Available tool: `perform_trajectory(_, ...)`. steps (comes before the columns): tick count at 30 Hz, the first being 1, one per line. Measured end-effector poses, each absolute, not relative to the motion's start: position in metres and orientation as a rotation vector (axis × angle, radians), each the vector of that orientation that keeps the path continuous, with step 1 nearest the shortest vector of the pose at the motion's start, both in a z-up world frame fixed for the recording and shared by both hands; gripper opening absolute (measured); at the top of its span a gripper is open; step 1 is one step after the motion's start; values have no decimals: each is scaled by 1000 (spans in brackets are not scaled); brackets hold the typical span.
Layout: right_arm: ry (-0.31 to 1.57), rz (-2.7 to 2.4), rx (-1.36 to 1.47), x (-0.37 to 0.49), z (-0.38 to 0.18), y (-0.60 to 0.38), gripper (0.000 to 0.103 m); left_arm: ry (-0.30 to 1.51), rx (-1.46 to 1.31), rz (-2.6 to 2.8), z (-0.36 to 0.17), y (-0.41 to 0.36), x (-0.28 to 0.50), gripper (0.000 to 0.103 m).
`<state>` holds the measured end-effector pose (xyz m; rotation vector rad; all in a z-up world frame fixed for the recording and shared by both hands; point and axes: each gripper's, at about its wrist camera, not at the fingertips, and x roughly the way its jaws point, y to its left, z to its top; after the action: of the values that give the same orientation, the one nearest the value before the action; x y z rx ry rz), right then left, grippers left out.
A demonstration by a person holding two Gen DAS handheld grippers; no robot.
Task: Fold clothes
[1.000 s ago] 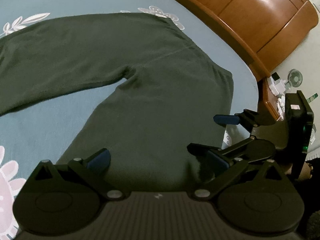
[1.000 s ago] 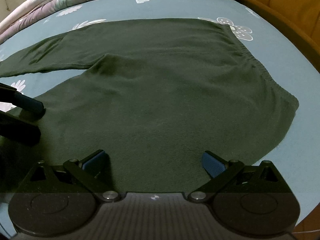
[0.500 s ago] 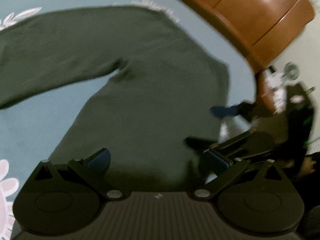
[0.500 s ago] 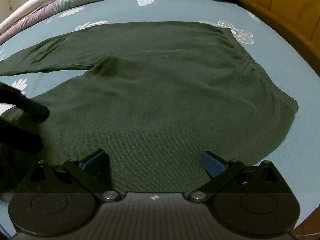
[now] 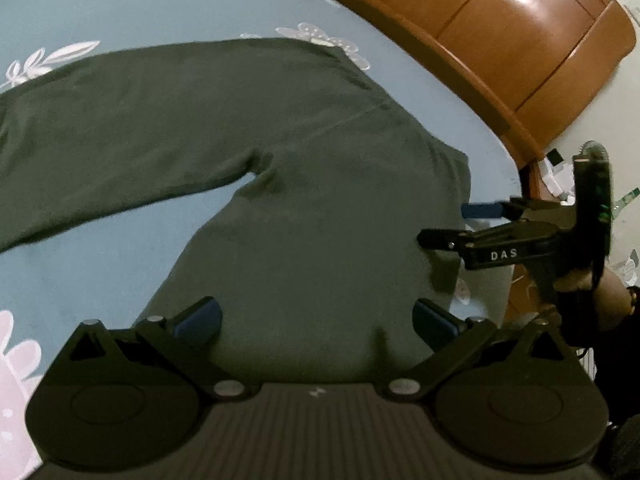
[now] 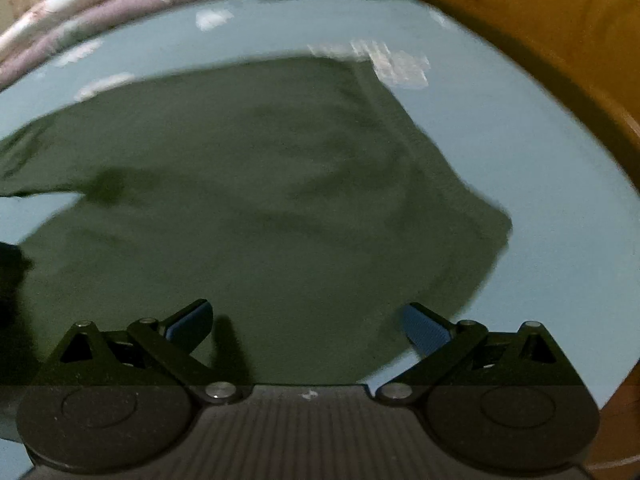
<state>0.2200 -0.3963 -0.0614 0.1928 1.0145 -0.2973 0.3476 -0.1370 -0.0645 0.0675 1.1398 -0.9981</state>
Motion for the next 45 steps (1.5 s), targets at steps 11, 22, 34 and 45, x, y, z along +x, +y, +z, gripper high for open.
perform_trajectory(11, 949, -252, 277, 219, -37, -445, 103, 1102, 66, -1030, -64, -160, 347, 102)
perform_trajectory(22, 920, -71, 328, 270, -31, -479, 103, 1070, 114, -981, -69, -167, 343, 102)
perform_trajectory(34, 936, 261, 410, 389, -26, -581, 103, 911, 32, -792, -47, -168, 351, 102)
perform_trajectory(45, 928, 460, 791, 439, -88, -644, 103, 943, 56, -756, -52, -183, 349, 102)
